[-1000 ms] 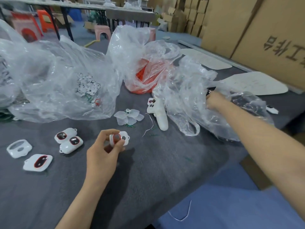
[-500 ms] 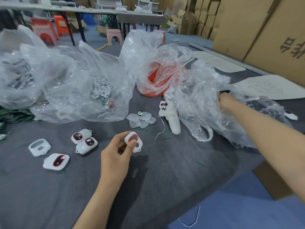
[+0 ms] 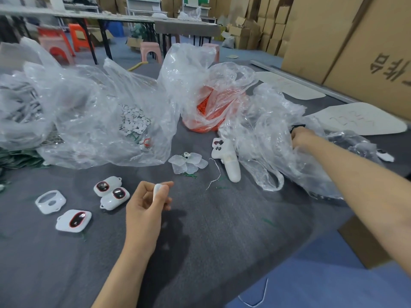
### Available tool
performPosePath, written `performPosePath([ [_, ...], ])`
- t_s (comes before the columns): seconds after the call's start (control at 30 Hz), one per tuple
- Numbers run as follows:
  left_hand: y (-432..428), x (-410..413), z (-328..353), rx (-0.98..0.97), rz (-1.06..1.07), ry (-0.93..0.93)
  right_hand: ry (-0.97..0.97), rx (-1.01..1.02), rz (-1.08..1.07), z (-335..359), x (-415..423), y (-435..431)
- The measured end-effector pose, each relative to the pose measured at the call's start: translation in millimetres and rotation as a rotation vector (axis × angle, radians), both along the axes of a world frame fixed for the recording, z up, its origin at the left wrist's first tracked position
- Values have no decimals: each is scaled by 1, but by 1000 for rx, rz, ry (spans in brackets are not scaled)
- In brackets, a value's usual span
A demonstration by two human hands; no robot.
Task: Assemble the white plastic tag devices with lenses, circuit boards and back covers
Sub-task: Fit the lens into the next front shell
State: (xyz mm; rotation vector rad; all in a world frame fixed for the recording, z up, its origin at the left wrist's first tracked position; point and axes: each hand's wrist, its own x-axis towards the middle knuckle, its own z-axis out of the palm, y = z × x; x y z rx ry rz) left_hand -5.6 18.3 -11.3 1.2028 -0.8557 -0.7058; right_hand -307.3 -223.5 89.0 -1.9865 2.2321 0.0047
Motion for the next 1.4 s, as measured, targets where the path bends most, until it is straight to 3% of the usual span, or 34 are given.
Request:
performPosePath([
  [0.1, -1, 4, -4, 28, 18, 2, -191, -216, -57, -5, 3, 0],
  [0.2, -1, 6, -7, 27, -27, 75, -662, -775, -207, 10, 15, 17],
  [0.27, -1, 4, -6, 23, -62, 87, -1088, -900, -131, 27, 37, 44],
  [0.33, -1, 1, -4, -9, -84, 120, -1648, -647, 20, 27, 72, 84],
  [0.4, 0, -2, 1, -18, -66, 154, -1914, -212, 149, 7, 115, 126],
  [0.47, 3, -3, 7, -12, -33, 195, -1891, 71, 209, -19, 154, 158],
  [0.57, 7, -4, 12, -17, -27, 185, -1869, 187, 208, -49, 189, 179],
  [0.73, 8, -6, 11, 6, 13, 70, -1822, 189, 182, -71, 197, 184],
  [0.97, 8, -5, 11, 14, 24, 52, -1813, 196, 186, -76, 195, 184],
  [1.23, 7, -5, 10, 25, 47, 147, -1841, 201, 196, -78, 195, 183],
  [1.4, 7, -6, 11, 39, 41, 128, -1758, 107, 249, -79, 193, 183],
])
